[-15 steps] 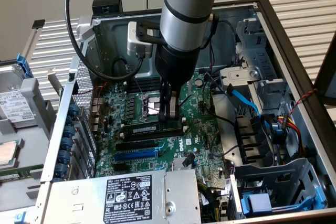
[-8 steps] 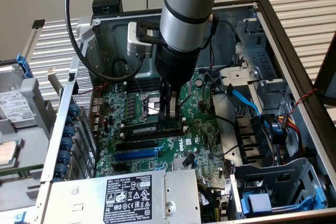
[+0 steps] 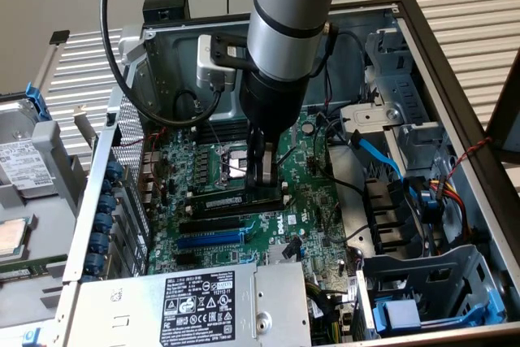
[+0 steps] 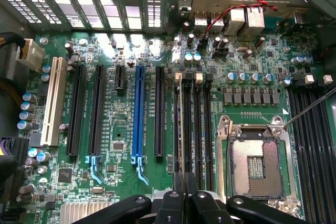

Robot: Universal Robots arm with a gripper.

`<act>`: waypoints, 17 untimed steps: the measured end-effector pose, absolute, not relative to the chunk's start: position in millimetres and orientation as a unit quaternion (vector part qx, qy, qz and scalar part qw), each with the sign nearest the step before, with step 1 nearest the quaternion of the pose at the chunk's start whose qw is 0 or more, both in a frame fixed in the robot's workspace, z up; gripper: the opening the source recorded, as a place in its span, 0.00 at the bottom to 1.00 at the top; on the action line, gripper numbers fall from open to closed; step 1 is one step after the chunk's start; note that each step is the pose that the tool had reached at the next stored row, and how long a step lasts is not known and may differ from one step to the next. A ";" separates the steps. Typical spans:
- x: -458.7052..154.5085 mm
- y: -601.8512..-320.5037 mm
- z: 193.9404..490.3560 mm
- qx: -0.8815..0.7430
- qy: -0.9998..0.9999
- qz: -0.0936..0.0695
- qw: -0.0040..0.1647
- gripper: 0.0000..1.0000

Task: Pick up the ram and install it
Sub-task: 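Insert the ram into the slot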

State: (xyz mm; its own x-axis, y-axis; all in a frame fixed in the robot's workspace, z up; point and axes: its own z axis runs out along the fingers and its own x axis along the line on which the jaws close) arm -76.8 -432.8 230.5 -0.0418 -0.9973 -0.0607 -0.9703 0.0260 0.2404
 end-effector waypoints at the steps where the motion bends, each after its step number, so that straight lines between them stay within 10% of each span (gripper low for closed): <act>1: -77.0 -432.8 230.6 0.689 -0.714 -0.108 0.062 0.12; 17: -77.6 -432.9 230.6 0.688 -0.714 -0.110 0.061 0.12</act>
State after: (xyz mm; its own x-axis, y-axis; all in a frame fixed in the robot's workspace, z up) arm -77.6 -432.9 230.6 -0.0450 -0.9970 -0.0636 -0.9702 0.0285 0.2407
